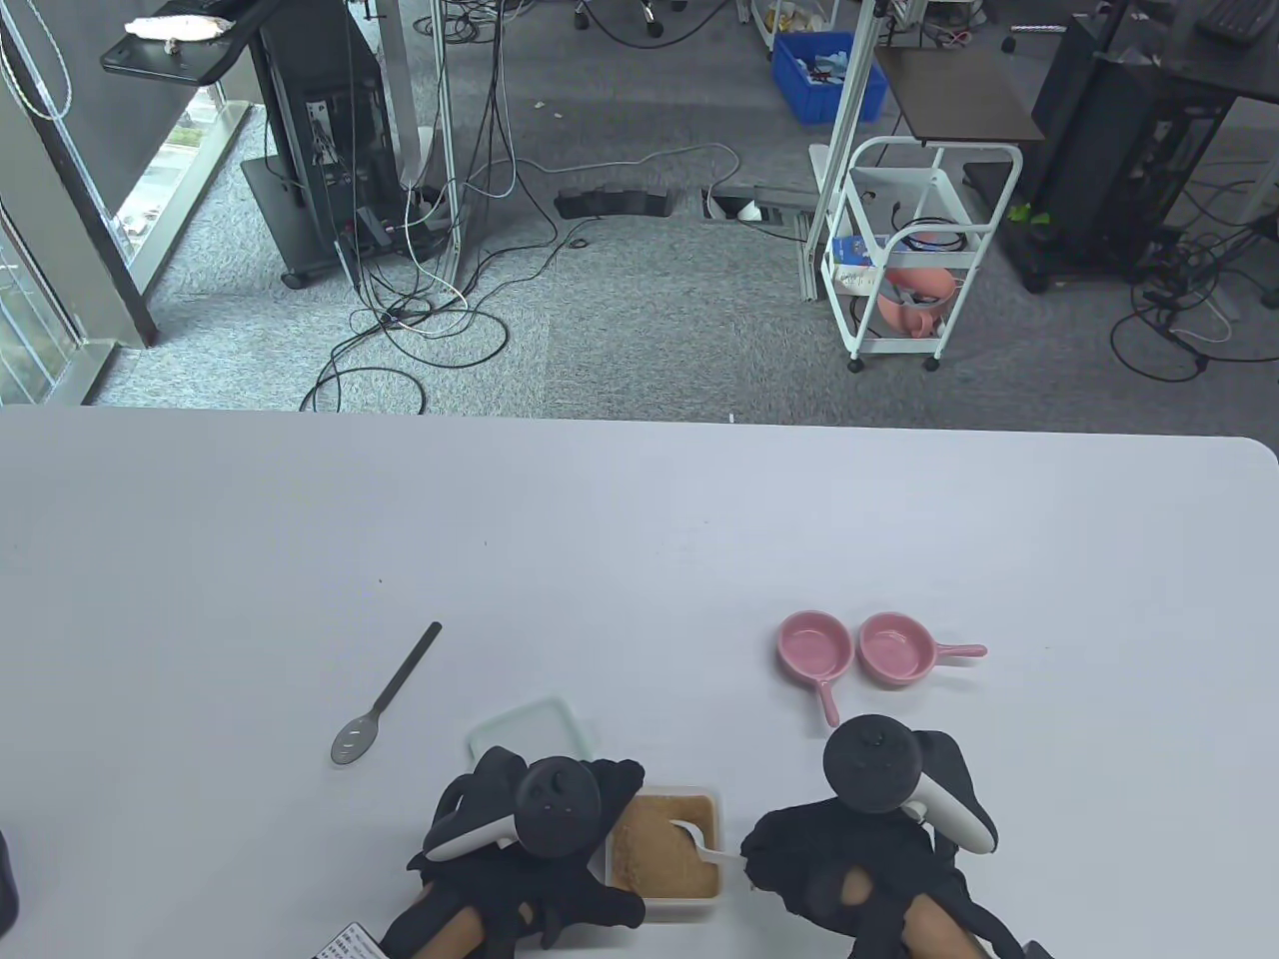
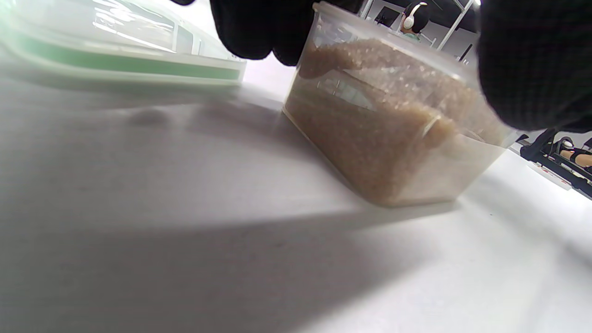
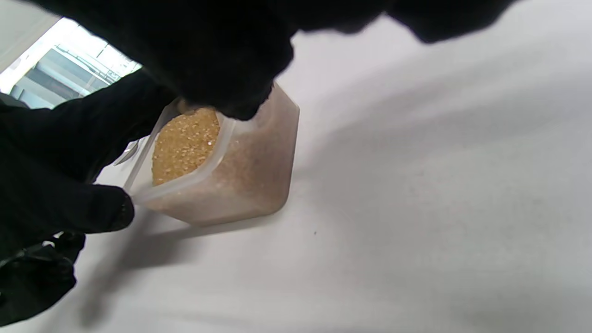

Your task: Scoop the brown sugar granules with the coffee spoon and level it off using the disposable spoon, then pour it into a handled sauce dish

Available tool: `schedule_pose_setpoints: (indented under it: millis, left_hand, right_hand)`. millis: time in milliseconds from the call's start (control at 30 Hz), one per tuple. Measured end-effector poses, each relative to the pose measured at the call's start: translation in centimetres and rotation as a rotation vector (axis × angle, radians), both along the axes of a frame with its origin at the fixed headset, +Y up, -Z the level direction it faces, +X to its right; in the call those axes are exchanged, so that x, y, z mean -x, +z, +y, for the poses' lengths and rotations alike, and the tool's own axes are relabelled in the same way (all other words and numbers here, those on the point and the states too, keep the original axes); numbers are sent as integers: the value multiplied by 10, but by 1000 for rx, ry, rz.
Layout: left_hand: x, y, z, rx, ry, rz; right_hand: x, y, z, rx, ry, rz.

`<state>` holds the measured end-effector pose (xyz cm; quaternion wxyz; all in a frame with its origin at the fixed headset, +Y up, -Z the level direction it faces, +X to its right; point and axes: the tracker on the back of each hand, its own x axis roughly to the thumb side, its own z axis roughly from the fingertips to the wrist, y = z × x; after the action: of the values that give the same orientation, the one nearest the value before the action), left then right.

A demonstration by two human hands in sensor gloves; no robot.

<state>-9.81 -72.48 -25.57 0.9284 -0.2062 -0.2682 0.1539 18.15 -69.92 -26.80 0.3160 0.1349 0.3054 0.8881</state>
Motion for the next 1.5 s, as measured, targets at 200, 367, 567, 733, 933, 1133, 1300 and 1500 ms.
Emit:
schedule_pose_setpoints:
  millis: [200, 367, 567, 733, 933, 1133, 1300, 1500]
  left_hand:
    - [0, 0, 0, 1, 0, 0]
    - [0, 0, 0, 1, 1, -1]
    - [0, 0, 0, 3, 3, -2]
    - [0, 0, -1, 0, 5, -3]
    - [1, 0, -1, 1, 8, -4]
    - [1, 0, -1, 3, 20, -3]
    - [4, -1, 0, 4, 39, 6]
    - [5, -1, 0, 0, 49, 10]
  right_hand:
    - [-9, -7, -19, 149, -99, -34]
    - [-13, -8, -31, 228, -142, -28]
    - [-18, -10, -40, 272, -202, -15]
    - [-21, -12, -44, 290, -234, -10]
    - [-21, -11, -43, 298, -280, 11]
    - [-21, -12, -44, 292, -297, 19]
    - [-22, -13, -45, 297, -327, 30]
    - [-23, -13, -45, 300, -332, 26]
